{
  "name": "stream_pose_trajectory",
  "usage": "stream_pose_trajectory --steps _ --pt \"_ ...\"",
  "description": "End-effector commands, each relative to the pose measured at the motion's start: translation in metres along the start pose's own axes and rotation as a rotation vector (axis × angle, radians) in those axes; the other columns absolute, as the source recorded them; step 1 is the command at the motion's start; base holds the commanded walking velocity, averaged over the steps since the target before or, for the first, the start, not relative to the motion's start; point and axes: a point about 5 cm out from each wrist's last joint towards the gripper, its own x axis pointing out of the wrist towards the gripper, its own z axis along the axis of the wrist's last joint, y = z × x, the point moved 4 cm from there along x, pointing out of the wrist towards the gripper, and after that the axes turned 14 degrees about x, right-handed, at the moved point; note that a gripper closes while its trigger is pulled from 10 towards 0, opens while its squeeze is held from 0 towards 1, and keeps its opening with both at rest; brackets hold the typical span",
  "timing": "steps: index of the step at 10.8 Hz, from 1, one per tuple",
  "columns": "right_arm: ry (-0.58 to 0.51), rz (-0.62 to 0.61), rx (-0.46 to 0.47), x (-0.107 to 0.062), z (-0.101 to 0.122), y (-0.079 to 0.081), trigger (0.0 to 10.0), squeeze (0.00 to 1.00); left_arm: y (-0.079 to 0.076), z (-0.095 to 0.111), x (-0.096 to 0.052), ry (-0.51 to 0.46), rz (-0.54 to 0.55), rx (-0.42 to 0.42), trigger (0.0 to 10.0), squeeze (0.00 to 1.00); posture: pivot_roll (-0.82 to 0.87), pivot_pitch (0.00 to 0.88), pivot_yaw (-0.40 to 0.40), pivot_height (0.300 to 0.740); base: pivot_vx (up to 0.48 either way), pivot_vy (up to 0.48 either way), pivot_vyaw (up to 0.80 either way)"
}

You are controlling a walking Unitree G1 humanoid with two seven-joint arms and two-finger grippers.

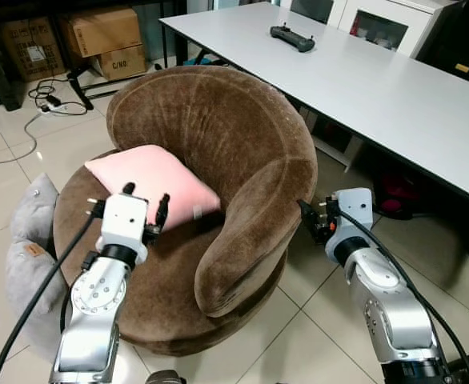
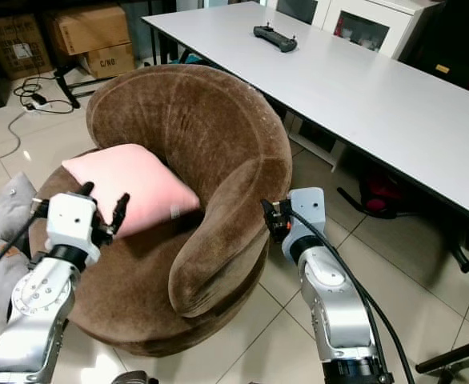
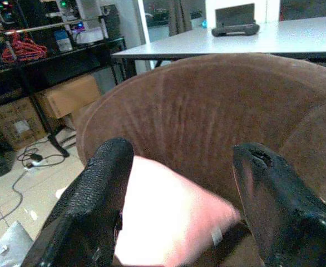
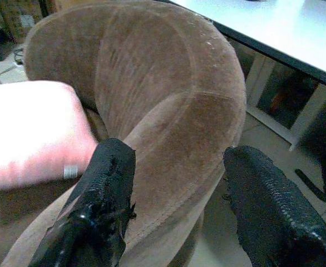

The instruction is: Move the pillow to the sofa from floor

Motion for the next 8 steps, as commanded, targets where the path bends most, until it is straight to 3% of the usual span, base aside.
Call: stream_pose_trajectory --steps 1,4,8 --pt "0.008 -0.025 0.005 0.0019 0.0014 -0.0061 10.0 0.0 0.0 0.0013 -0.0004 0.013 0.009 -0.005 10.0 0.0 0.09 0.0 -0.082 0.74 0.0 0.0 0.0" --pt "-0.004 -0.04 0.009 0.0025 0.0049 -0.0082 10.0 0.0 0.005 -0.0057 -0.0084 0.058 0.042 -0.029 10.0 0.0 0.09 0.0 -0.083 0.74 0.0 0.0 0.0" --pt "-0.006 -0.058 0.017 0.0043 0.0038 -0.0081 10.0 0.0 0.0084 -0.0045 -0.0087 0.069 0.046 -0.022 10.0 0.0 0.09 0.0 -0.082 0.74 0.0 0.0 0.0"
